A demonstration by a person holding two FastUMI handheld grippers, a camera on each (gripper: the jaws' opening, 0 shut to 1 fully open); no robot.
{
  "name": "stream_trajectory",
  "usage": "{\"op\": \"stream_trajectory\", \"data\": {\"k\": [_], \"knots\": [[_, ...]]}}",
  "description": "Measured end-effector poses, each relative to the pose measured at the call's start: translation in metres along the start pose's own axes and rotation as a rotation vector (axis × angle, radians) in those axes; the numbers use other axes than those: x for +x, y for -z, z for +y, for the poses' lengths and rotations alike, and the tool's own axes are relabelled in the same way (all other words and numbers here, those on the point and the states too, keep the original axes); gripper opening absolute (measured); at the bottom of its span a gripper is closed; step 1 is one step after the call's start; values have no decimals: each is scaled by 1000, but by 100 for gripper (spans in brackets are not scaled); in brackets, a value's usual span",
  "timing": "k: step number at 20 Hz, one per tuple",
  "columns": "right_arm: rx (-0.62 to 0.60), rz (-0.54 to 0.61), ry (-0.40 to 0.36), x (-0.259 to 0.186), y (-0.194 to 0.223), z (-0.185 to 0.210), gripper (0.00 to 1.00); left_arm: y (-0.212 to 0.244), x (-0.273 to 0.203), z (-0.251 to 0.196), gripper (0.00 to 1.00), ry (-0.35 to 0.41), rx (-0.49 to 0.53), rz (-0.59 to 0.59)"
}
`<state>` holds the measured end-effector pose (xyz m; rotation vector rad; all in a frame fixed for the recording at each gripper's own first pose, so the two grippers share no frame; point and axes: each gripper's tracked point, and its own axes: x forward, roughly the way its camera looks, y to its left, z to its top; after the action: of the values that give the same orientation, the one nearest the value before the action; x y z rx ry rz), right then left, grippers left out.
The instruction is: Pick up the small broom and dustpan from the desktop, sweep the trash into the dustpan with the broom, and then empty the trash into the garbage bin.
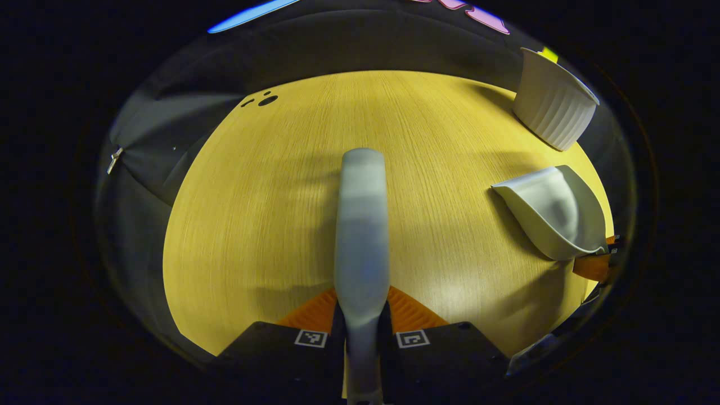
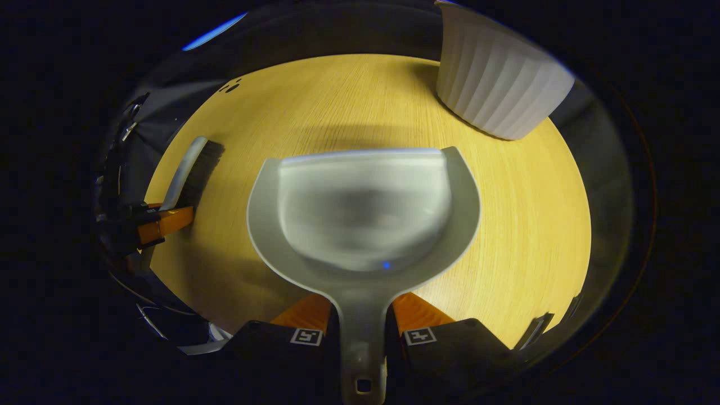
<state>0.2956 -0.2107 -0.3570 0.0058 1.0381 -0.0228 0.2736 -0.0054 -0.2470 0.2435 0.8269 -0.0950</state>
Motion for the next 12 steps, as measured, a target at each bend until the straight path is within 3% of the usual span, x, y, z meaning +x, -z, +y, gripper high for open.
{"op": "stream_trajectory", "data": {"k": [3,5,7,9,10,11,12], "knots": [[-1,0,-18,4,0,4,42,3,-5,-1,30,-12,13,4],[4,1,-27,3,0,7,43,4,-5,1,40,-14,2,7],[18,-3,-42,0,-2,11,58,3,-9,-2,49,16,-25,-7],[26,-21,-45,-4,-4,13,71,1,-18,-4,83,34,-34,-34],[32,-31,-50,-6,-5,16,70,2,-22,-2,100,31,-32,-49],[36,-49,-44,-7,-9,16,88,2,-27,1,98,27,-30,-60],[40,-63,-34,-9,-9,14,100,2,-33,2,97,27,-31,-76]]}}
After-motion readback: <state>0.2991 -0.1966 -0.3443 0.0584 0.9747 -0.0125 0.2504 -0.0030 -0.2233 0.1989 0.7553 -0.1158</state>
